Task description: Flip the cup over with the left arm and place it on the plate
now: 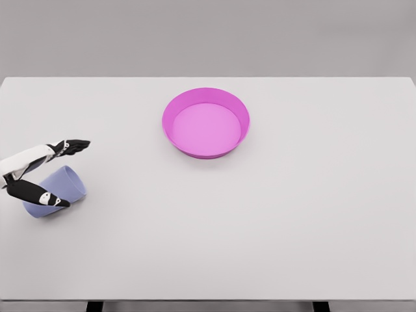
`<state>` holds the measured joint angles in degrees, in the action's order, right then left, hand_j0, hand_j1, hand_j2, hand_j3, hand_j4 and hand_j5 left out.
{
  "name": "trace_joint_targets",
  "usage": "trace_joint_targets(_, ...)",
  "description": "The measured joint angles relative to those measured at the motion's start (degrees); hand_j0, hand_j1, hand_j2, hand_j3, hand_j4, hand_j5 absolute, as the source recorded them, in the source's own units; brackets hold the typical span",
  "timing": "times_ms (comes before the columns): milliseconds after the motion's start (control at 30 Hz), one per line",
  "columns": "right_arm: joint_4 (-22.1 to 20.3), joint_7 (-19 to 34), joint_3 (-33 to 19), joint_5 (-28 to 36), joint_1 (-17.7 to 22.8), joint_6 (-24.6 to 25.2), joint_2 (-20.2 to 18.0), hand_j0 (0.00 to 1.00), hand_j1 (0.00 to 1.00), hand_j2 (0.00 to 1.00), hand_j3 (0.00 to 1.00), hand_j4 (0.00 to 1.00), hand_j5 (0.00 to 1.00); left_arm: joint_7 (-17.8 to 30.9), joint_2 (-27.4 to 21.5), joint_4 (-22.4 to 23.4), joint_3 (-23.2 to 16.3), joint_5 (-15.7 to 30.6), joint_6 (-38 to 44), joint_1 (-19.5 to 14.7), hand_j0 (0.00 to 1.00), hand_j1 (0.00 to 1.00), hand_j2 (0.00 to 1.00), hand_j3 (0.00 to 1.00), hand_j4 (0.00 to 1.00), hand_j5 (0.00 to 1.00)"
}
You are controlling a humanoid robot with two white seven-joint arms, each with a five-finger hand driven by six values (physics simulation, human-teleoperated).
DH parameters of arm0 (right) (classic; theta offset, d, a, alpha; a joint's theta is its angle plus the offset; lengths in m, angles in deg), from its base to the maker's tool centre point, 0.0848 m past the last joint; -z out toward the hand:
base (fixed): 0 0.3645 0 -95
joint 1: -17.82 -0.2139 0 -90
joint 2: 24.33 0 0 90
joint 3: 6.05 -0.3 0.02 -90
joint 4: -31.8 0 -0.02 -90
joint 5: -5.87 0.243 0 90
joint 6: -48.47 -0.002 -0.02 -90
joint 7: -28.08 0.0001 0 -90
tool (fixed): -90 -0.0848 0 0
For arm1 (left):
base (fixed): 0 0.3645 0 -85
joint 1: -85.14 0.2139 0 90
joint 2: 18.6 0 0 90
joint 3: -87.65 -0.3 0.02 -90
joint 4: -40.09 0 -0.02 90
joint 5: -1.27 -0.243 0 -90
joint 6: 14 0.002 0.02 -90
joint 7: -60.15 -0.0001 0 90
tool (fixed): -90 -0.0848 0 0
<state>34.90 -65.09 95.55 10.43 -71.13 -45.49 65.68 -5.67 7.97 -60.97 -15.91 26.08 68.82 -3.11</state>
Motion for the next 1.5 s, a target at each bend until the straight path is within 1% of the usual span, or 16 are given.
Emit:
trace_joint_targets(400,0.0,0.0,0.0,0.0,0.0,0.0,0.0,1.00,1.00,1.00,1.00,1.00,1.00,-0.2,-0.1,0.5,0.7,-0.4,3.8,0.5,1.00,1.00,1.00,1.00,1.00,1.00)
trace_joint_targets(533,0.0,0.0,0.0,0.0,0.0,0.0,0.0,1.00,1.00,1.00,1.00,1.00,1.00,-0.9,0.0,0.8,0.7,-0.4,4.7,0.4,1.00,1.00,1.00,1.00,1.00,1.00)
trace_joint_targets(1067,0.0,0.0,0.0,0.0,0.0,0.0,0.0,1.00,1.00,1.00,1.00,1.00,1.00,-1.9,0.9,1.1,0.0,-0.7,5.1,1.0,1.00,1.00,1.00,1.00,1.00,1.00)
trace_joint_targets(1267,0.0,0.0,0.0,0.0,0.0,0.0,0.0,1.00,1.00,1.00,1.00,1.00,1.00,-2.2,1.2,2.3,0.0,-0.7,5.2,1.2,1.00,1.00,1.00,1.00,1.00,1.00)
trace_joint_targets(1500,0.0,0.0,0.0,0.0,0.0,0.0,0.0,1.00,1.00,1.00,1.00,1.00,1.00,-2.3,1.3,2.6,0.0,-0.8,5.2,2.0,1.00,1.00,1.00,1.00,1.00,1.00)
